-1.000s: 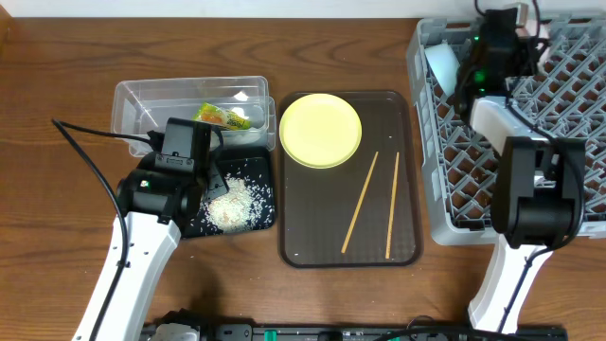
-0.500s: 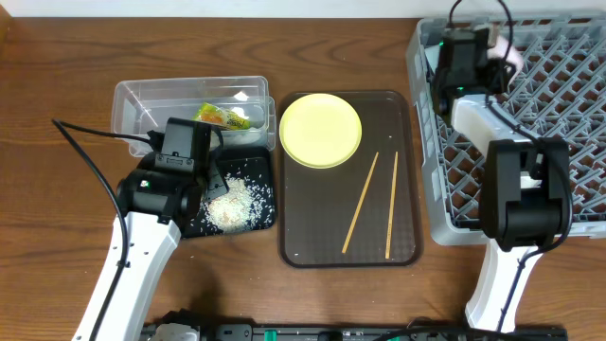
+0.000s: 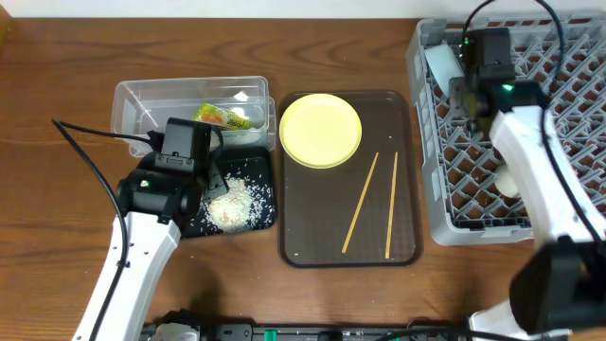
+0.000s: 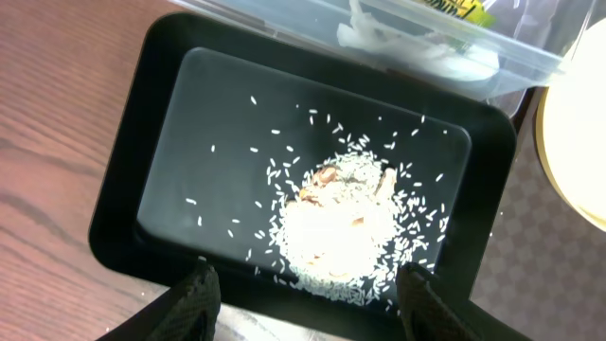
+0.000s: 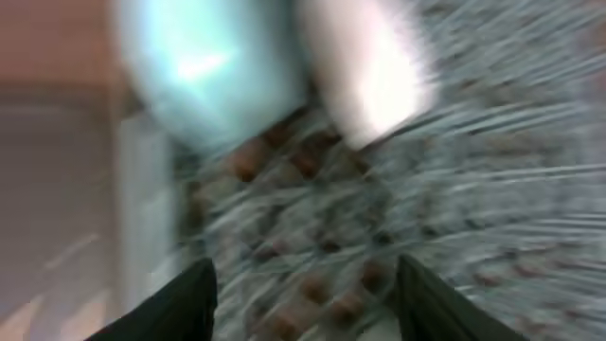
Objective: Sort waste into correct bins and load items into the dishwasher rack
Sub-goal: 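Grasp one chopstick on the brown tray with the right gripper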
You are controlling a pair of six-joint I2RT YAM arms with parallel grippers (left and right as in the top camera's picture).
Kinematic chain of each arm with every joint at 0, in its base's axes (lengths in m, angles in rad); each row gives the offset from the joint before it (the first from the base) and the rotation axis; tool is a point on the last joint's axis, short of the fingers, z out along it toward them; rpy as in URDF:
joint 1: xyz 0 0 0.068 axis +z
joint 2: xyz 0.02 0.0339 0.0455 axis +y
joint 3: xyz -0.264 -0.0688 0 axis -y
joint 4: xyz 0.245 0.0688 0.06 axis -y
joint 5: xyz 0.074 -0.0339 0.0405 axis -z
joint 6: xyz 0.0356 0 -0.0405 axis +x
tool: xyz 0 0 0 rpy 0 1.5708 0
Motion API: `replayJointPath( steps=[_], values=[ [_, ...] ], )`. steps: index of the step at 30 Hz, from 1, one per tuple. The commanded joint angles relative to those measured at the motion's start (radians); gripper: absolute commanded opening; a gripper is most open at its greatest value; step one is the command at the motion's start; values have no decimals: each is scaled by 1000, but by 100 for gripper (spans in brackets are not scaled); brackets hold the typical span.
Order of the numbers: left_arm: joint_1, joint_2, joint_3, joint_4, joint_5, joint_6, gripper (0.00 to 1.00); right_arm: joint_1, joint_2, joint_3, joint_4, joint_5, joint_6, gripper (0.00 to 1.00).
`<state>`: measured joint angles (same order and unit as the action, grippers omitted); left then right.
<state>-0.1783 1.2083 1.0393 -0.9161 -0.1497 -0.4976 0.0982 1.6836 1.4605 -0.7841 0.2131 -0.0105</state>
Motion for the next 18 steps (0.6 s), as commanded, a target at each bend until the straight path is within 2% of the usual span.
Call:
replayJointPath(
  steps=[1, 4, 8, 12, 18],
  values=[
    [5, 2, 12, -3, -16, -5, 63, 32, -14, 1, -91, -451, 47, 55],
    [5, 2, 12, -2, -16, -5, 63, 84, -5, -24, -183, -517, 107, 54],
    [5, 2, 12, -2, -16, -5, 63, 166, -3, -123, -185, -488, 164, 54],
    [5, 2, 12, -2, -16, -5, 63, 245, -3, -267, -117, -371, 326, 55],
    [5, 2, 12, -3, -16, -5, 63, 319, -3, -466, 16, -283, 490, 52]
  ],
)
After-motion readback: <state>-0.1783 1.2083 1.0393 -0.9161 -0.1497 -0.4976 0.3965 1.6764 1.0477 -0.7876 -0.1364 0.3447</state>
